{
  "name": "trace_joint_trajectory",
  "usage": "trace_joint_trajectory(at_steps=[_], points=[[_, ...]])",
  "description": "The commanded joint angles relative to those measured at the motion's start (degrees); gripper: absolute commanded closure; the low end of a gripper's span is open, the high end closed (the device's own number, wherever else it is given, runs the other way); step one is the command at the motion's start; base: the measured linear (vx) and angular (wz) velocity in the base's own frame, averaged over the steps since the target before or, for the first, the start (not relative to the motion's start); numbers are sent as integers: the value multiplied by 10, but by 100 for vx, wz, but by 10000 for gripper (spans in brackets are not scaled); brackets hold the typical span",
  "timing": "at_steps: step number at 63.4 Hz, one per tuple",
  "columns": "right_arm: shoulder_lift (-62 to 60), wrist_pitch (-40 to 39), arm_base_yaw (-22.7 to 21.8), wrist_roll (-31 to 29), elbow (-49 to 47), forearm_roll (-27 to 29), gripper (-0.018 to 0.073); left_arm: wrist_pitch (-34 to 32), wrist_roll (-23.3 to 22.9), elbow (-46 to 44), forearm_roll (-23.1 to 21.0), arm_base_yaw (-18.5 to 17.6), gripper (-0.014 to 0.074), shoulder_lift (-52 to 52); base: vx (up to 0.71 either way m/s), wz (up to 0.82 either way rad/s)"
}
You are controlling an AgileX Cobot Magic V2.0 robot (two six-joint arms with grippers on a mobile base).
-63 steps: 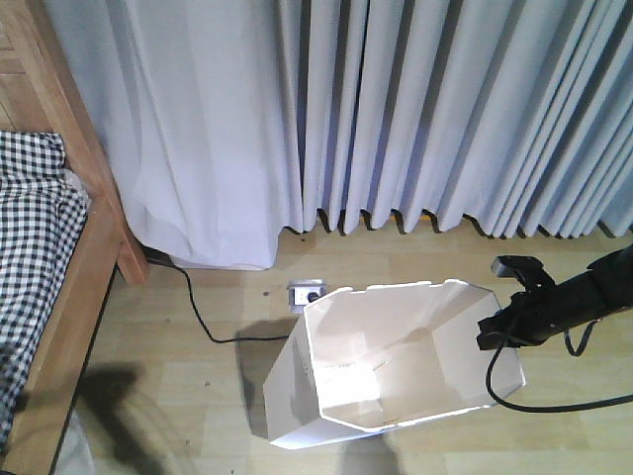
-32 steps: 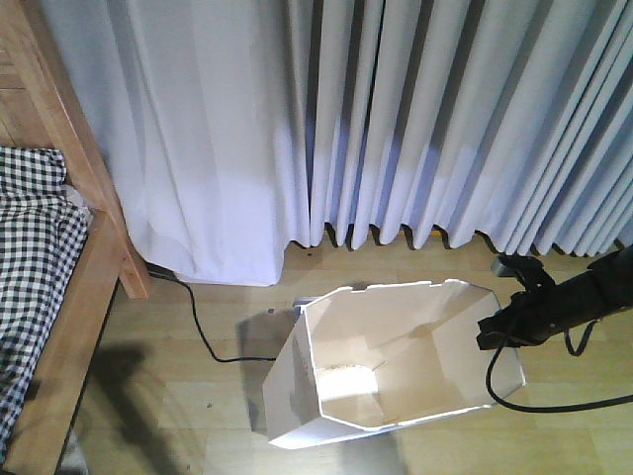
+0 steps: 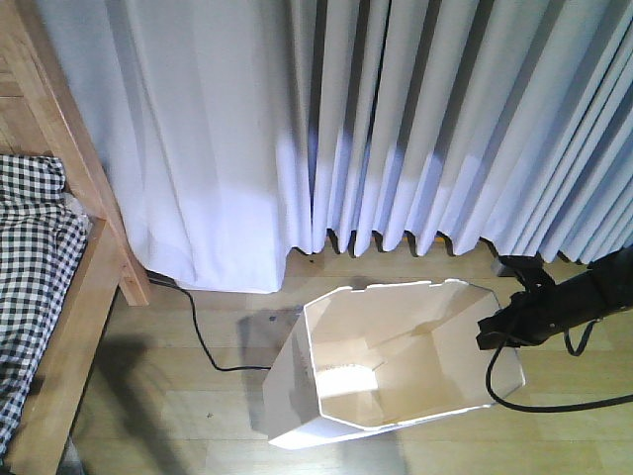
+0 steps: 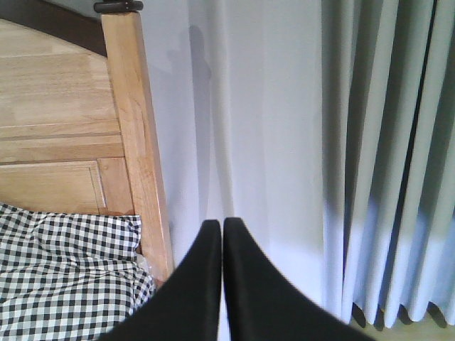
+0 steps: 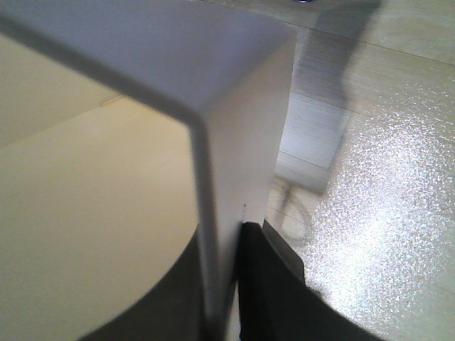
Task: Move trash bin to bedside with robot
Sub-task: 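Carry the bin with the right gripper toward the bed's headboard, then lower the bin to the floor beside the bed with the right gripper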
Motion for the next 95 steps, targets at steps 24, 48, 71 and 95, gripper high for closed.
trace_joint_trajectory(at_steps=[24,48,71,95], points=[[-43,124,-2,-4,-6,38,564,-42,-3,-14,-1,0,603,-3,0,0],[-33,83,-2,25,-6,56,564,-42,-3,-14,-1,0,603,-3,0,0],[49,-21,4,90,-79,35,564,-42,-3,-14,-1,0,603,-3,0,0],[211,-13,49,244,-274,-118,564,-42,-3,-14,-1,0,603,-3,0,0]])
